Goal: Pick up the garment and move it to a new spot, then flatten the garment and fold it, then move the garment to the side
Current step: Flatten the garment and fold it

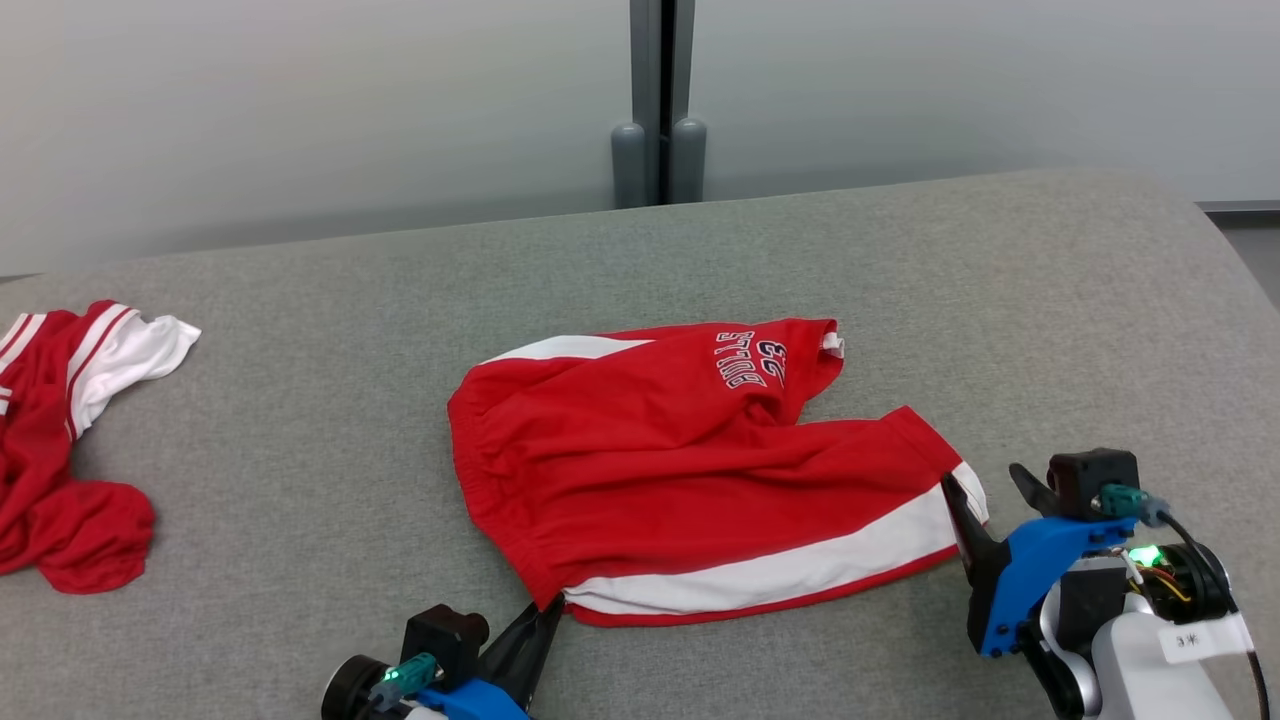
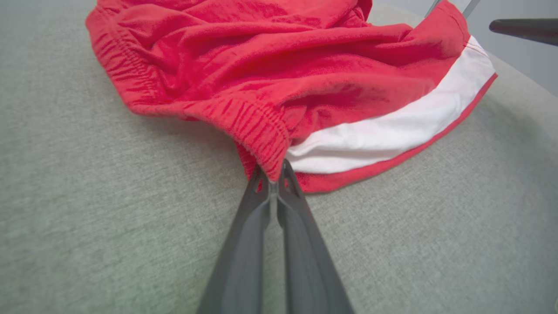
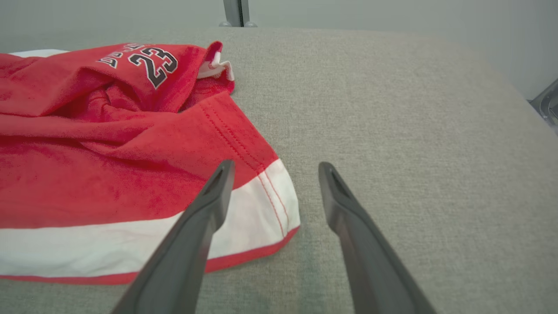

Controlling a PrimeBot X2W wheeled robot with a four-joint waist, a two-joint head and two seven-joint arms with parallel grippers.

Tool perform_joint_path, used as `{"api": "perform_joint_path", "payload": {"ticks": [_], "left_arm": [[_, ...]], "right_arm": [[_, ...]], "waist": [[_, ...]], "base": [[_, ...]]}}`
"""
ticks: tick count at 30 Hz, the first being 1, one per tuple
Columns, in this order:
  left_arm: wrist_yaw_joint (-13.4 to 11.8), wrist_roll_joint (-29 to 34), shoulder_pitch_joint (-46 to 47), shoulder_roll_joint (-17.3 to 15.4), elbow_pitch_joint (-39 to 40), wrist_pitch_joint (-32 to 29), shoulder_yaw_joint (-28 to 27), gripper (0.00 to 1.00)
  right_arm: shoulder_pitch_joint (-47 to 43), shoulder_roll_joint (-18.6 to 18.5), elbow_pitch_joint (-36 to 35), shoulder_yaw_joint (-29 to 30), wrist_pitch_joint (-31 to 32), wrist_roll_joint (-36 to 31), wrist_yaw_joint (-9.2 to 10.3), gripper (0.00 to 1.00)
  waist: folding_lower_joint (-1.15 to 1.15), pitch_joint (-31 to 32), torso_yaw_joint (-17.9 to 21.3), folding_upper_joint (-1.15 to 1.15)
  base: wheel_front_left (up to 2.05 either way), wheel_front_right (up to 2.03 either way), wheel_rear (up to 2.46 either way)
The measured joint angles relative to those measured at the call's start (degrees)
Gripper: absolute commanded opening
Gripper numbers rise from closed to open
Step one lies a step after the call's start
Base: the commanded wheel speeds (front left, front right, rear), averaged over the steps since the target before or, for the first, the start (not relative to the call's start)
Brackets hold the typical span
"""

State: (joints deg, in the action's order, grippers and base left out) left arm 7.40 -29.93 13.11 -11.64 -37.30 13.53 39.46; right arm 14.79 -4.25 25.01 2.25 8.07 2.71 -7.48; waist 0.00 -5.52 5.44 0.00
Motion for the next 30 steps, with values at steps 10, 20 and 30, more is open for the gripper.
{"api": "perform_joint_path", "payload": {"ticks": [10, 20, 30], "left_arm": [[0.0, -1.19, 1.1, -0.13, -1.0, 0.7, 0.78, 0.0], [0.0, -1.37, 2.3, -0.73, -1.52, 1.03, 0.87, 0.0], [-0.3, -3.11, 2.37, -2.3, 4.72, 1.37, -2.41, 0.0]], "right_arm": [[2.47, -3.05, 3.86, -2.91, 6.56, 3.7, 0.0, 1.0], [3.79, -6.08, 6.84, -10.0, 5.84, 10.2, 0.0, 0.34], [2.5, -6.95, 1.53, -10.5, 1.1, 13.72, 0.0, 0.0]], "waist": [[0.0, -0.79, -0.94, 0.0], [0.0, -1.77, -0.47, 0.0], [0.0, -0.63, -0.47, 0.0]], "base": [[0.0, 0.0, 0.0], [0.0, 0.0, 0.0], [0.0, 0.0, 0.0]]}}
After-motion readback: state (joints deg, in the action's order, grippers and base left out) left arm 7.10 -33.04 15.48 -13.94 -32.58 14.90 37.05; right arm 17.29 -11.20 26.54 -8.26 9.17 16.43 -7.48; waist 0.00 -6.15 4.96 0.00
